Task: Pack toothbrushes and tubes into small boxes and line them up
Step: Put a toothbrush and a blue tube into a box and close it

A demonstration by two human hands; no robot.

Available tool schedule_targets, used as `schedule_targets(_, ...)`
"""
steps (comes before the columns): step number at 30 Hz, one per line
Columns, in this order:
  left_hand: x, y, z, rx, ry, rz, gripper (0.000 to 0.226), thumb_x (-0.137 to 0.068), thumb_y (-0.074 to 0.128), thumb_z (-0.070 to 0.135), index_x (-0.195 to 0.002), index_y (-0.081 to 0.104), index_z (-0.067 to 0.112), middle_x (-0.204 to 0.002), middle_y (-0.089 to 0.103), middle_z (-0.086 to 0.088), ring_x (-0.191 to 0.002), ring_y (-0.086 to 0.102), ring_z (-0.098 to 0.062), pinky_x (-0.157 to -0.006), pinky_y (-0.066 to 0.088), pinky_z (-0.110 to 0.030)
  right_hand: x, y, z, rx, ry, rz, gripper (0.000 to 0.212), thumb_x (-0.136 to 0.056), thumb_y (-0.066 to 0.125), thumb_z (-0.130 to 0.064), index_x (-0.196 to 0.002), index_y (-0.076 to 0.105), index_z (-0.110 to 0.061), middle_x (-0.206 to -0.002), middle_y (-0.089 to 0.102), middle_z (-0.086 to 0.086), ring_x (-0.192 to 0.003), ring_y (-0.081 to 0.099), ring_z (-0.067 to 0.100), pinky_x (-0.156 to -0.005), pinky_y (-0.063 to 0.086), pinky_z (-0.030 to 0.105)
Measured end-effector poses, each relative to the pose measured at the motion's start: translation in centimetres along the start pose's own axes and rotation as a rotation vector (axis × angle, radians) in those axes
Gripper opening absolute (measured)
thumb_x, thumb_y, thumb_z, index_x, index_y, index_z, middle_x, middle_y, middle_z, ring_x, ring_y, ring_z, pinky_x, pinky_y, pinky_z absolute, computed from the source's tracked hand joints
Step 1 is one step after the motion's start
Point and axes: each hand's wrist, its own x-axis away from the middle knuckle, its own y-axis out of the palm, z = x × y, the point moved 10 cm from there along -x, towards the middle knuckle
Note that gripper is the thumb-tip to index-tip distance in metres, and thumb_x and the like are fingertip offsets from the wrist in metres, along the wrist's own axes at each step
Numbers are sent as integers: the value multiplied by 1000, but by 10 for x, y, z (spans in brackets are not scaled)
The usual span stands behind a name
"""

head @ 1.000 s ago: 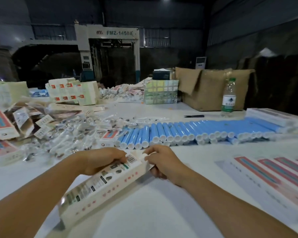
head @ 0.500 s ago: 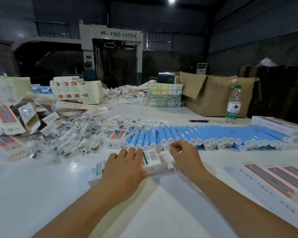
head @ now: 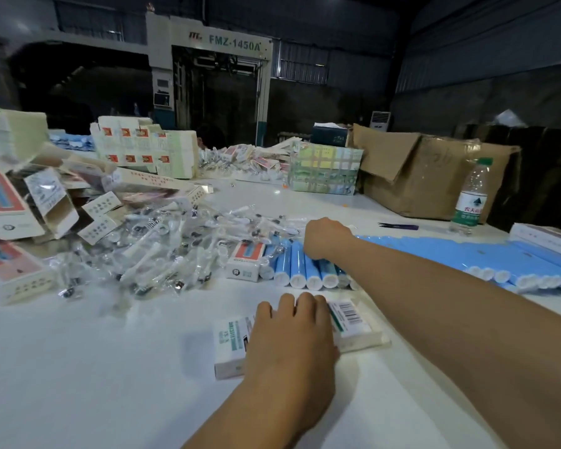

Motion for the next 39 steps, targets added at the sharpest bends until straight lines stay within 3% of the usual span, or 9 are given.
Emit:
schedule_targets(9, -1, 4, -9, 6, 3, 15, 48, -93, 38, 45, -132, 27, 19, -124, 39, -3, -109, 34, -27, -87, 26, -43, 0, 12, -6, -109, 1, -43, 16, -87, 52, -10, -75, 41, -6, -74, 45, 4, -71, 50, 21, -58, 42, 27)
schedule_targets(14, 2, -1, -5, 1, 6, 11, 51, -90, 38, 52, -131, 28, 23, -122, 41, 1, -108, 36, -23, -88, 30, -40, 36, 8, 12, -568, 117, -119, 11, -80, 55, -9, -85, 46, -4, -65, 45, 5, -53, 43, 16, -42, 32, 20)
schedule_targets(15, 3, -3, -5, -2, 7, 12, 52, -90, 37, 53, -132, 27, 23, -122, 41, 2, -108, 37, -22, -88, 30, -39, 43, -3, 20, -690, 140, -87, 29, -80, 53, -11, -107, 46, -3, -66, 46, 5, -53, 42, 17, -41, 31, 20)
schedule_targets(17, 4, -6, -8, 2, -7, 28, 56, -90, 35, 54, -136, 25, 23, -124, 40, 3, -110, 37, -20, -90, 31, -37, 61, -25, 44, -861, 144, 22, 76, -83, 54, -16, -147, 12, -18, -74, 50, 8, -55, 44, 19, -39, 32, 21)
schedule_targets(19, 4, -10, -15, 16, -42, 54, 59, -92, 32, 54, -141, 21, 24, -129, 39, 5, -114, 37, -18, -93, 32, -35, 87, -45, 76, -1031, 120, 195, 90, -84, 55, -16, -149, -5, -32, -81, 53, 11, -50, 45, 20, -36, 33, 21)
schedule_targets(24, 3, -14, -15, 44, -79, 85, 58, -93, 33, 54, -142, 18, 26, -133, 36, 7, -118, 37, -17, -94, 32, -34, 163, -28, 144, -1463, 175, 461, 93, -85, 54, 0, -147, 1, -46, -66, 55, 15, -33, 47, 16, -35, 40, 24)
schedule_targets(29, 3, -15, -10, 22, -73, 90, 61, -93, 33, 58, -142, 14, 26, -134, 35, 7, -118, 37, -17, -95, 33, -33, 174, 13, 153, -1682, 298, 473, 88, -86, 55, 1, -148, 8, -40, -76, 59, 18, -36, 54, 19, -38, 46, 27)
schedule_targets(35, 7, -14, 3, 24, -59, 61, 61, -93, 31, 58, -143, 14, 26, -132, 36, 7, -116, 36, -16, -95, 31, -33, 179, 32, 137, -1723, 341, 437, 75, -83, 65, -3, -137, 25, -37, -65, 63, 9, -42, 57, 13, -41, 47, 25)
schedule_targets(39, 3, -16, 7, 38, -62, 52, 62, -94, 32, 56, -144, 13, 25, -134, 34, 6, -118, 34, -17, -97, 29, -35, 185, 31, 121, -1600, 283, 397, 18, -85, 65, -10, -95, 62, -24, -73, 62, -1, -55, 51, 11, -46, 41, 24)
